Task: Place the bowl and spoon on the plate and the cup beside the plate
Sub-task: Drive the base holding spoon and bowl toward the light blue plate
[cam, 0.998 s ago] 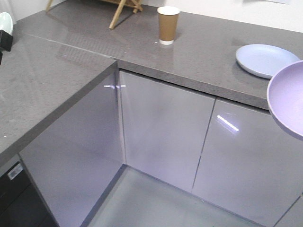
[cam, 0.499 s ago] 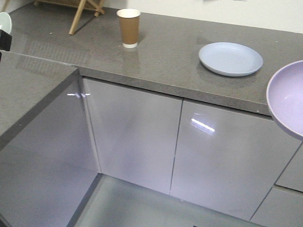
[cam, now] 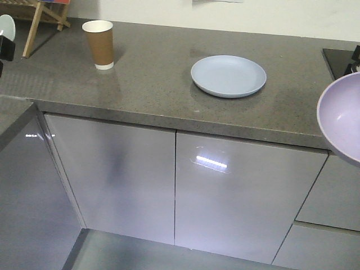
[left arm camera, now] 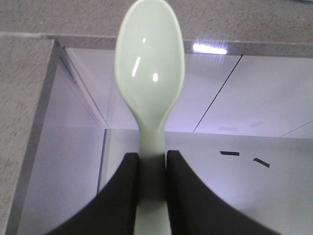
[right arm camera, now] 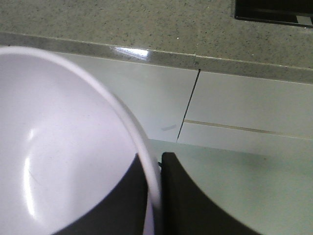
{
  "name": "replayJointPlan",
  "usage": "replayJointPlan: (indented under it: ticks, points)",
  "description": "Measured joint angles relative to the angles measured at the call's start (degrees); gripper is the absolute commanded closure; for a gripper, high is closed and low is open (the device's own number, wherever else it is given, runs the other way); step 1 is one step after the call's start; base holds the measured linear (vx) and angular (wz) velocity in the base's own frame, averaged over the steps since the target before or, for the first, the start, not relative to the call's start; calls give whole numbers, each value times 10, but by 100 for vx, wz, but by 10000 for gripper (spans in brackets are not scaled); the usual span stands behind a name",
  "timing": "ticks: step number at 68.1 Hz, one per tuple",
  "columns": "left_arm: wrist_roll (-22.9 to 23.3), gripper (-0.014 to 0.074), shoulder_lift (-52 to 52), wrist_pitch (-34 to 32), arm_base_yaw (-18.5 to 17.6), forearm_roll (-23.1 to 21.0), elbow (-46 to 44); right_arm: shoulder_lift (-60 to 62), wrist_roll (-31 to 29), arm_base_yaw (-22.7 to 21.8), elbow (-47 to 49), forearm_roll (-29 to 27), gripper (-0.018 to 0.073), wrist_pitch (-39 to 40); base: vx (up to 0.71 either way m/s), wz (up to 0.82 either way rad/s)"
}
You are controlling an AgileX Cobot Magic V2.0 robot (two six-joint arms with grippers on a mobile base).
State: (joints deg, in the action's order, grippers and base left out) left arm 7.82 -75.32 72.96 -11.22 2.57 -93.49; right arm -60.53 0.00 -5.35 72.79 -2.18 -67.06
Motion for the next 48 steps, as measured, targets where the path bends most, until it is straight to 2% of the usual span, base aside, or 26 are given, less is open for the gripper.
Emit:
replayJointPlan:
  ticks: [48]
  points:
    - [0,603,0,0,0,0,0,0,0,0,0,0,566,0,20,-16]
